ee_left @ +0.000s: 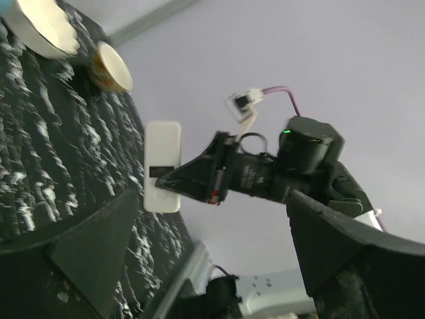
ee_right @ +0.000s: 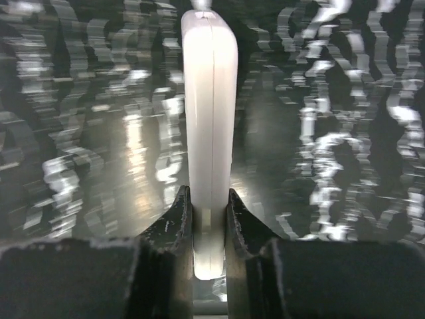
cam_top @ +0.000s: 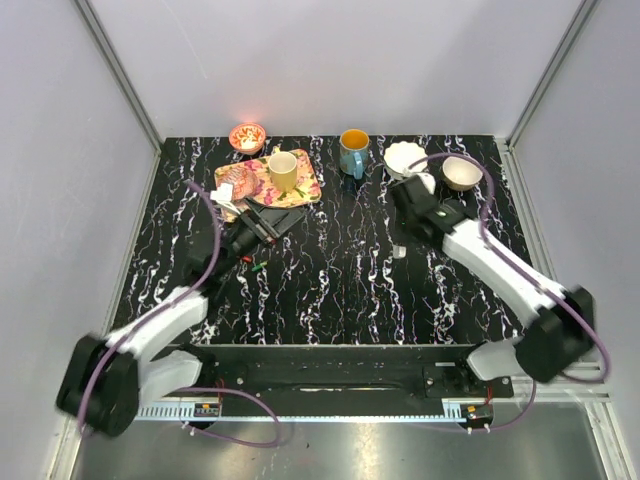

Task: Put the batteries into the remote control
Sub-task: Turn over the remote control at the center of the board.

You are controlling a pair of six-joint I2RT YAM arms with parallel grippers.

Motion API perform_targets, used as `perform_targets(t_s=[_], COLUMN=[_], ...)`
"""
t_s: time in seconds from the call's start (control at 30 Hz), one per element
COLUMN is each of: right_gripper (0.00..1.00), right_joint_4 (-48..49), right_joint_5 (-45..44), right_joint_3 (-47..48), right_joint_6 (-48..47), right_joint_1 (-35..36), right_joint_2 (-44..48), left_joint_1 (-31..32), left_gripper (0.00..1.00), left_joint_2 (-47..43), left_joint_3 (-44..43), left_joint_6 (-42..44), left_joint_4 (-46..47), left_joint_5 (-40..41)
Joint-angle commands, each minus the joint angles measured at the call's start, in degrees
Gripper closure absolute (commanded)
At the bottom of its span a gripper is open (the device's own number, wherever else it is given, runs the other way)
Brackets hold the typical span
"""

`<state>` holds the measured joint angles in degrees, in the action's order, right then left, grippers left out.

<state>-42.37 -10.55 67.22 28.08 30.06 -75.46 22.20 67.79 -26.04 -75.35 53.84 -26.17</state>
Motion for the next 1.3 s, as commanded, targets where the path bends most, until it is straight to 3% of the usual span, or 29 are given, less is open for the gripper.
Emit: perform_targets(t_s=[0.0,0.13,0.23,0.47,0.6,0.67,0.83,0.87,0.97,1.13,1.27], right_gripper=[1.0,1.0,1.0,1.0,1.0,0.95,0.75,0.61,0.43,0.34,0.28], right_joint_4=[-13.0,-7.6,-9.6,-13.3,-17.8,-19.2,-17.2,-17.0,-15.7,-14.6,-10.7], right_joint_5=[-31.0,-30.4,-30.5,-28.9,-32.4,-31.3,-21.2,-20.2,-17.6,-14.2,-10.0], right_joint_3=[6.7,11.6,18.7,29.5,34.9,36.1,34.1,33.8,31.8,30.1,24.4], right_joint_6=[-4.5,-6.5,-6.6,-7.2,-7.7,-8.1,-9.9,-9.9,-9.2,-6.7,-4.6], right_joint_1=[2.2,1.4,-1.3,-4.7,-4.7,-4.7,-4.8,-4.8,-4.8,-4.7,-4.7], right_joint_2=[-12.2,-20.4,-30.2,-44.9,-52.7,-54.0,-52.4,-51.6,-49.4,-44.6,-29.6], left_joint_1=[4.7,4.8,4.8,4.8,4.7,4.7,4.7,4.7,4.8,4.7,4.7], left_gripper=[0.01,0.01,0.01,0.01,0.01,0.01,0.01,0.01,0.01,0.01,0.01], left_joint_2=[-17.3,-29.3,-33.4,-39.1,-40.8,-41.1,-40.5,-40.5,-40.6,-39.8,-38.1], left_joint_3=[-4.6,-2.6,-2.5,2.4,3.6,4.1,3.9,4.0,4.2,3.9,1.5], left_joint_6=[24.1,25.2,23.8,21.7,21.8,22.0,22.0,22.1,22.1,22.8,24.6], left_joint_4=[-41.6,-53.2,-60.5,-59.7,-59.8,-59.6,-60.4,-60.3,-60.3,-62.2,-65.9], left_joint_5=[16.9,22.7,24.6,19.8,18.8,18.2,18.0,17.9,18.0,19.0,21.7])
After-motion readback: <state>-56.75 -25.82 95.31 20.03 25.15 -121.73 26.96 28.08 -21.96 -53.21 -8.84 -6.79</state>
